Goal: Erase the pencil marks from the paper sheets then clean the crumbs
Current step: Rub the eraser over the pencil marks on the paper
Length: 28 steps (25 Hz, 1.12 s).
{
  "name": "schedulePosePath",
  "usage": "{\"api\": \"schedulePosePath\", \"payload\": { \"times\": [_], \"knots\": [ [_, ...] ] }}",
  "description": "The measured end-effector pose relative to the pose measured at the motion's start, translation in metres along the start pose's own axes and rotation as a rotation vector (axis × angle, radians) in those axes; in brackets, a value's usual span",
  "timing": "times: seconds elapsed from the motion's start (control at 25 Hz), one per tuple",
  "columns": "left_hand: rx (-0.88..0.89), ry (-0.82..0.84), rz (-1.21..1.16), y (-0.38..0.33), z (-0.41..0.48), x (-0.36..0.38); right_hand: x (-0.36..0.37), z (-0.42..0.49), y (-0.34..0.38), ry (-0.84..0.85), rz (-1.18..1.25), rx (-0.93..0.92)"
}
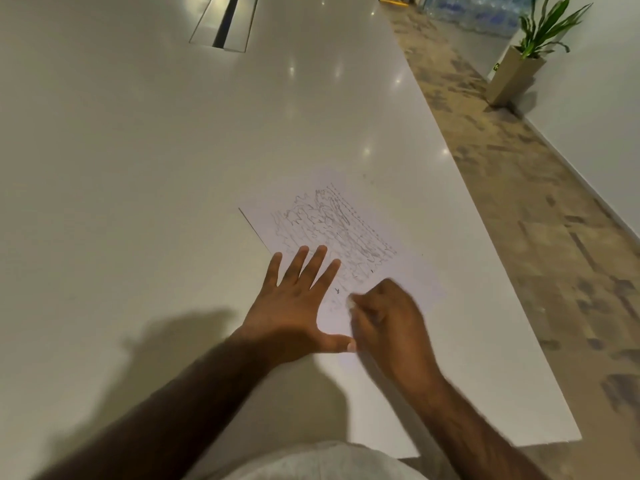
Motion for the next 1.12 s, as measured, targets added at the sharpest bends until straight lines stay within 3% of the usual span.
{"api": "schedulePosePath", "payload": {
  "times": [0.08,0.2,0.32,0.44,0.56,0.68,0.8,0.92,1.04,1.12],
  "knots": [
    [-0.004,0.009,0.040,0.001,0.003,0.001,0.004,-0.009,0.012,0.061,0.058,-0.046],
    [-0.008,0.043,0.070,0.000,0.004,0.003,0.003,-0.001,0.005,-0.004,0.085,0.050],
    [0.008,-0.001,0.085,0.000,0.003,0.002,0.009,-0.009,0.020,0.050,0.016,-0.040],
    [0.006,-0.020,0.063,0.001,0.003,0.004,0.006,0.001,0.013,-0.046,0.060,0.132],
    [0.005,-0.047,0.073,0.001,0.004,0.005,0.007,-0.001,0.013,0.058,0.067,0.066],
    [-0.001,-0.054,0.056,0.002,0.005,0.007,0.003,-0.001,0.012,0.002,0.104,0.145],
    [0.005,-0.056,0.079,0.001,0.005,0.009,0.009,-0.004,0.022,0.064,0.035,0.019],
    [-0.007,-0.058,0.064,0.002,0.006,0.006,0.007,0.001,0.018,-0.010,0.090,0.121],
    [0.020,-0.035,0.087,0.001,0.004,0.008,0.013,-0.001,0.026,0.079,0.041,-0.024],
    [0.000,-0.027,0.076,0.002,0.006,0.007,0.012,0.003,0.025,0.048,0.069,0.030]
  ]
}}
Point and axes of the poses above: each hand's wrist, its own z-axis towards the middle knuckle, its own x-axis out of the palm, y = z × x, the point moved 3 cm from there along z, towards the middle knuckle, and after that the axes turned 10 degrees about z, right-handed, at the moved point
